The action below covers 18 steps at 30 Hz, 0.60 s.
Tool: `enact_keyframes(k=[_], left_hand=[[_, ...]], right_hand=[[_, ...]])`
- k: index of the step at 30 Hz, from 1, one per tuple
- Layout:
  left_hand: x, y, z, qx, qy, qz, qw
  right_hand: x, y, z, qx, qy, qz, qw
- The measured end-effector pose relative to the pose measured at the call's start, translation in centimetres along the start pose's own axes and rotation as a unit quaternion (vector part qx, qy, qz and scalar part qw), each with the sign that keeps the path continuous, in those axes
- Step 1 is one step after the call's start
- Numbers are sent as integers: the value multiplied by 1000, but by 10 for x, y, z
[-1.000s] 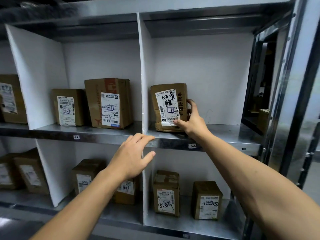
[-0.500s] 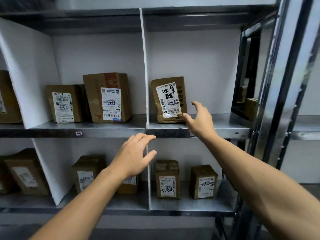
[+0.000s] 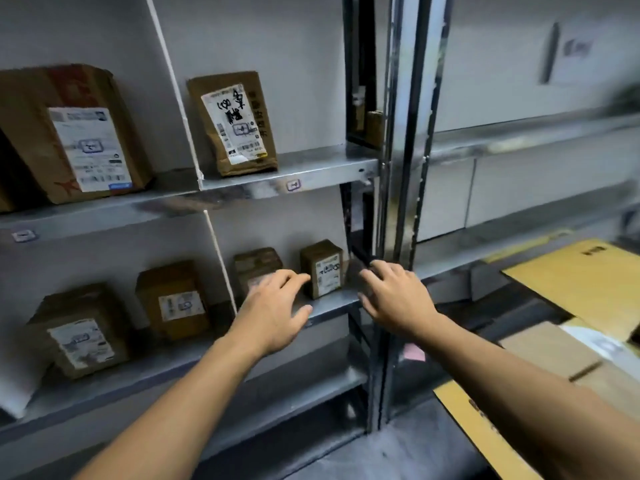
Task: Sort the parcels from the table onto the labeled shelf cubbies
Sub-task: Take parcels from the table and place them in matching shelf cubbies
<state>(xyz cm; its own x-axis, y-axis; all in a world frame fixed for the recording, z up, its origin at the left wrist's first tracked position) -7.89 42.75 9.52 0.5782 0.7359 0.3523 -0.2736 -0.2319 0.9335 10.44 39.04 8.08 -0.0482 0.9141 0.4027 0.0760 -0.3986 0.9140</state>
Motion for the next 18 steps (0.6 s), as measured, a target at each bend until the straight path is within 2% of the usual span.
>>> enact_keyframes(k=[6,18], left_hand=[[9,-61,106,-24,-98,-59,993],[29,-142,350,-97,-245,-115,958]], right_hand=[[-117,-12,78,-33,-133,-65,988],[-317,16,248,-25,-377,-77,923]])
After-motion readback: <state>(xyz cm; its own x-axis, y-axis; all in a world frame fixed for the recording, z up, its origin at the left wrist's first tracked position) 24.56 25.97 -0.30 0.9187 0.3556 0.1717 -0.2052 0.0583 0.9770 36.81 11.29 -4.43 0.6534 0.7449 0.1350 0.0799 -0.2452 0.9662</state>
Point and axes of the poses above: each hand's wrist, its own x-axis towards the middle knuckle, its own y-axis out of the back of the hand, z = x × y, the point moved 10 cm from there along x, towards the middle knuckle, and after that the axes turned 6 degrees about x, right-handed, at the moved point
